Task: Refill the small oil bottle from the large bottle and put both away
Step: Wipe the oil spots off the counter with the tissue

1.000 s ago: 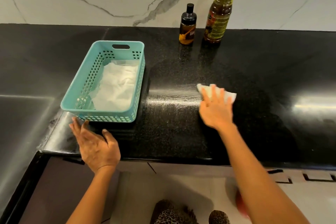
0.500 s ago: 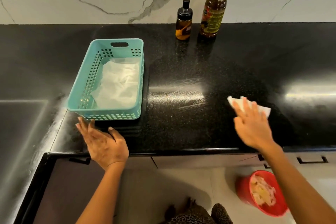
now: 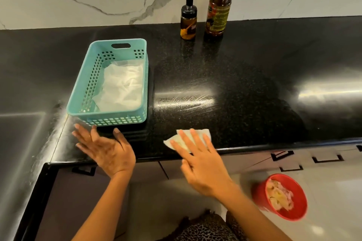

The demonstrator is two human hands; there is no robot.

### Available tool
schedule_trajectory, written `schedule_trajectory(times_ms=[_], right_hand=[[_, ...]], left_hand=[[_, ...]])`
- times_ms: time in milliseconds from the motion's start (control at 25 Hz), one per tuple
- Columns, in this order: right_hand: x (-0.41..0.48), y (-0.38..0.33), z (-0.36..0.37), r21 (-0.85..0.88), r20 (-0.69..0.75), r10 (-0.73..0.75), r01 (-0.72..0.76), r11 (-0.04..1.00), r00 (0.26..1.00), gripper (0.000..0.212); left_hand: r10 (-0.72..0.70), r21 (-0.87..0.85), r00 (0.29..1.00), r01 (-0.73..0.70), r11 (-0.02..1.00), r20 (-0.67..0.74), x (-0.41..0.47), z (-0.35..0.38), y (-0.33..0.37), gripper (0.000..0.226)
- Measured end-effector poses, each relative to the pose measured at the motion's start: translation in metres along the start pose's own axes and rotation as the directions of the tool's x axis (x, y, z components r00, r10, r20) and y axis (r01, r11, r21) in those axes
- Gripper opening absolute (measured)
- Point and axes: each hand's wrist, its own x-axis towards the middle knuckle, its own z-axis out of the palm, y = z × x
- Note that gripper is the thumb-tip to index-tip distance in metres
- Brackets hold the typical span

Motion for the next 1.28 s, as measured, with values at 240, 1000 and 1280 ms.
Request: schedule_trajectory(times_ms=[240,1000,1280], right_hand=[[-0.057,0.152,-0.041,-0.011,0.015,0.513,-0.513,0.859,0.858,0.063],[0.074,0.19,-0.051,0.027,0.237,0.072,-0.08,0.996,0.969,0.062],[0.103,0.276,-0.067,-0.093,0.239,0.258,-0.243,0.966,0.936,0.058]], left_hand=[[0.695,-0.153,0.681,-0.68,0.717,0.231,-0.048,0.012,0.049,0.043],[0.499,-0.055,0.622,-0.592,0.804,0.604,-0.043,0.056,0.119,0.064],[0.481,-0.067,0.607,-0.575,0.815,0.632,-0.042,0.057,0.119,0.062]])
